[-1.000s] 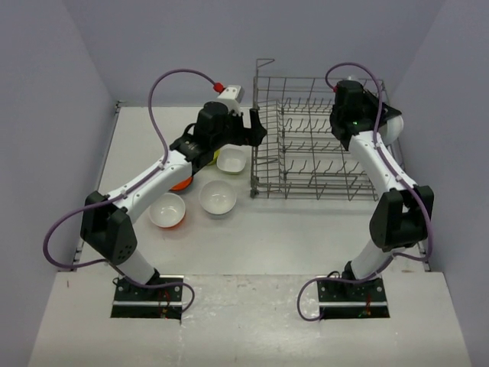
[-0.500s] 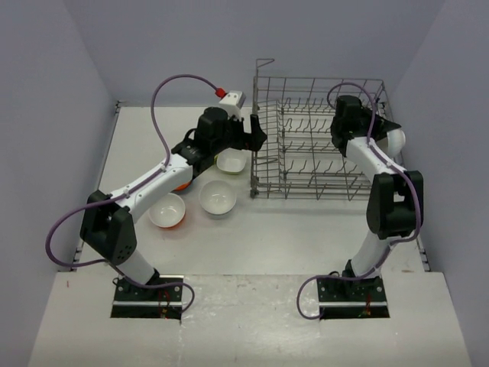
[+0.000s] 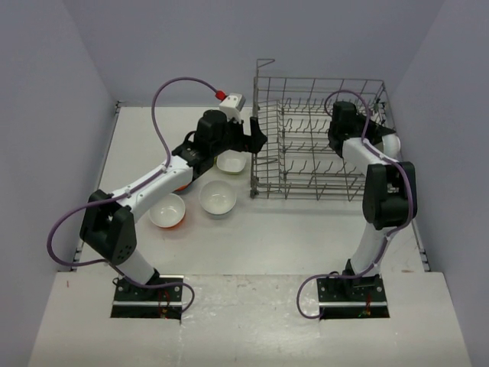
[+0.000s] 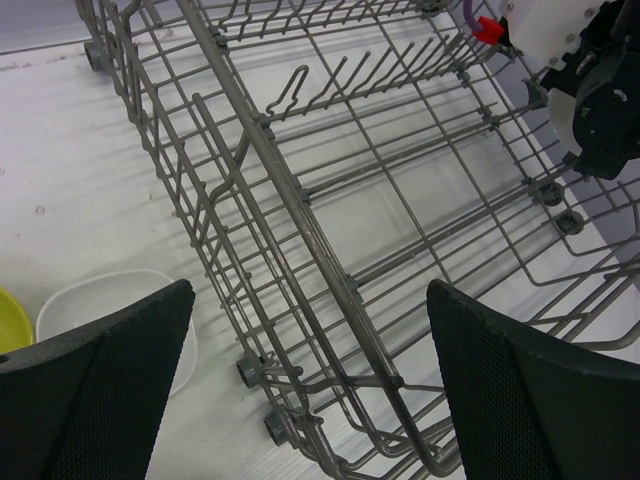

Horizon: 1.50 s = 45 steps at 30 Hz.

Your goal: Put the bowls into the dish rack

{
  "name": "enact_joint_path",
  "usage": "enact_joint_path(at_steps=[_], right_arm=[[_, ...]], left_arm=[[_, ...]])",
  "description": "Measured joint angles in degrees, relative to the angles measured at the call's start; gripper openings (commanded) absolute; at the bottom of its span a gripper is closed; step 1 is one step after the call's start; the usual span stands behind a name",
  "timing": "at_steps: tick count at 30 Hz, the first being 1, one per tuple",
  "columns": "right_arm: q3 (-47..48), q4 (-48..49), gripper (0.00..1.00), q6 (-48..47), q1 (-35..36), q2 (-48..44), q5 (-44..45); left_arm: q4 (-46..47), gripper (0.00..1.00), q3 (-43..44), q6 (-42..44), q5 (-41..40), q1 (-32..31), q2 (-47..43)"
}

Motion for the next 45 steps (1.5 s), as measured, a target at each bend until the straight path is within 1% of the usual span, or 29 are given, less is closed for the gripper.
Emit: enact_joint_path(at_steps=[5, 15, 18, 22, 24, 26, 27, 29, 32, 33, 35, 37, 38, 39, 42, 43, 45], right_arm=[[0.0, -0.2, 0.00, 1.2, 0.1, 0.8, 0.0], [0.0, -3.9, 0.00, 4.2, 0.8, 1.6, 1.8], [0.0, -5.1, 0.02, 5.5, 0.8, 1.7, 2.5], [0.0, -6.7, 0.01, 7.1, 1.0, 2.2, 3.5], [0.3, -8.1, 0.07, 8.9, 1.3, 2.7, 4.2], [0.8, -10.2, 0.10, 11.2, 1.3, 3.4, 4.4], [1.0, -11.3, 0.13, 12.2, 1.3, 3.7, 4.5], [1.5, -12.9, 0.22, 14.1, 1.5, 4.3, 4.3], [1.5, -15.6, 0.22, 15.9, 1.7, 5.6, 3.4], [1.5, -16.4, 0.24, 16.9, 1.7, 6.3, 2.9], [1.5, -17.8, 0.32, 18.7, 1.7, 7.2, 2.4], [1.7, -18.9, 0.42, 20.4, 1.7, 7.3, 2.1], [2.1, -19.6, 0.46, 20.9, 1.6, 7.3, 2.0], [2.3, -20.4, 0.56, 21.6, 1.6, 7.3, 2.0], [3.4, -22.6, 0.70, 23.5, 1.6, 7.3, 2.1], [4.0, -23.1, 0.79, 24.0, 1.6, 7.3, 2.3], [5.0, -23.8, 0.87, 24.7, 1.6, 7.3, 2.7]], left_arm=[[0.7, 1.00, -0.1, 0.0, 0.6, 0.0, 0.0], [1.5, 1.00, -0.2, -0.4, 1.6, 0.0, 0.5], [1.9, 1.00, -0.2, -0.5, 1.9, 0.0, 1.0], [1.9, 1.00, -0.3, -0.6, 2.0, 0.0, 1.2], [1.9, 1.00, -0.3, -0.8, 2.0, 0.0, 1.2], [1.9, 1.00, -0.3, -1.3, 1.9, 0.0, 1.2], [1.9, 1.00, -0.3, -1.5, 1.8, 0.0, 1.2], [1.9, 1.00, -0.3, -1.6, 1.7, 0.0, 1.2], [1.9, 1.00, -0.3, -1.9, 1.7, 0.0, 1.2], [1.9, 1.00, -0.3, -2.0, 1.7, 0.0, 1.2], [1.9, 1.00, -0.3, -2.0, 1.6, 0.0, 1.2], [1.9, 1.00, -0.3, -2.0, 1.5, 0.0, 1.2], [1.9, 1.00, -0.3, -2.0, 1.4, 0.0, 1.2], [1.9, 1.00, -0.3, -2.0, 1.4, 0.0, 1.2], [1.9, 1.00, -0.3, -2.1, 1.3, 0.0, 1.2], [1.8, 1.00, -0.3, -2.1, 1.3, 0.0, 1.2], [1.9, 1.00, -0.3, -2.1, 1.3, 0.0, 1.2]])
